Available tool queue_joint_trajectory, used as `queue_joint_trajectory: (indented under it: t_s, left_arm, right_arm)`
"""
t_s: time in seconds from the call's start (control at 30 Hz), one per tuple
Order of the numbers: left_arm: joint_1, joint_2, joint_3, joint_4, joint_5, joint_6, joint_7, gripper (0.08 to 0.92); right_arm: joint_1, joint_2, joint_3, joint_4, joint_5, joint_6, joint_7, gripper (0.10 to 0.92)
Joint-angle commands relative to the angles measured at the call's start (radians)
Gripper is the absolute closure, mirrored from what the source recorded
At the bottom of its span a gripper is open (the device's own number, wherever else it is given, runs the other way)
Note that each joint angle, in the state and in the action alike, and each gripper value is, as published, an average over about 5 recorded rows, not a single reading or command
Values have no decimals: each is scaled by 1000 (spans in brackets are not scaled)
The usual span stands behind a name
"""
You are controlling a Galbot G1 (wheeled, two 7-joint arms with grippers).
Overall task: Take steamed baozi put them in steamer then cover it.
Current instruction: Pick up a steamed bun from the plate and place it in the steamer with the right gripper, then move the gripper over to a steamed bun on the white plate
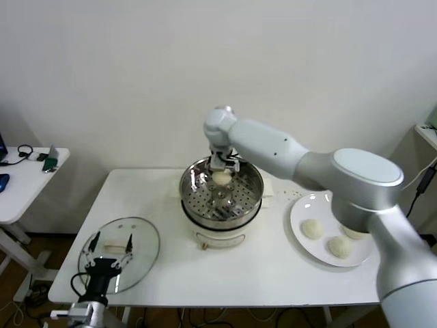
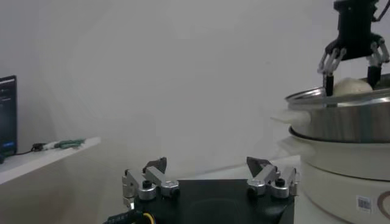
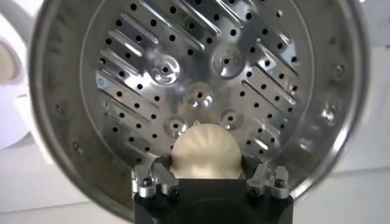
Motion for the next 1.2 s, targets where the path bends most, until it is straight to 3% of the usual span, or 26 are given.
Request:
queue_joint_trajectory:
  t_s: [0.03, 0.3, 0.57, 0.83, 1.0, 1.2]
  left_arm:
    - [4, 6, -1, -1, 0, -2, 0, 177]
    - [11, 8, 0, -7, 0, -4, 1, 177]
    - [13, 8, 0, -11, 1, -3, 0, 177]
    - [14, 9, 0, -23, 3, 1, -1, 177]
    - [16, 12, 1, -29, 2, 1, -1, 177]
    - [20, 19, 7, -30, 1, -4, -1, 177]
  right_arm:
    - [-54, 24, 26, -18, -99, 19, 7, 279]
    - [-65, 30, 40, -22, -108, 11, 16, 211]
    - [11, -23, 52, 42, -28, 31, -42, 203]
    - [174, -174, -20, 157, 295, -54, -96, 203]
    - [309, -354, -185, 221, 726, -288, -69, 202]
    - [350, -581, -288, 309, 935, -544, 30, 203]
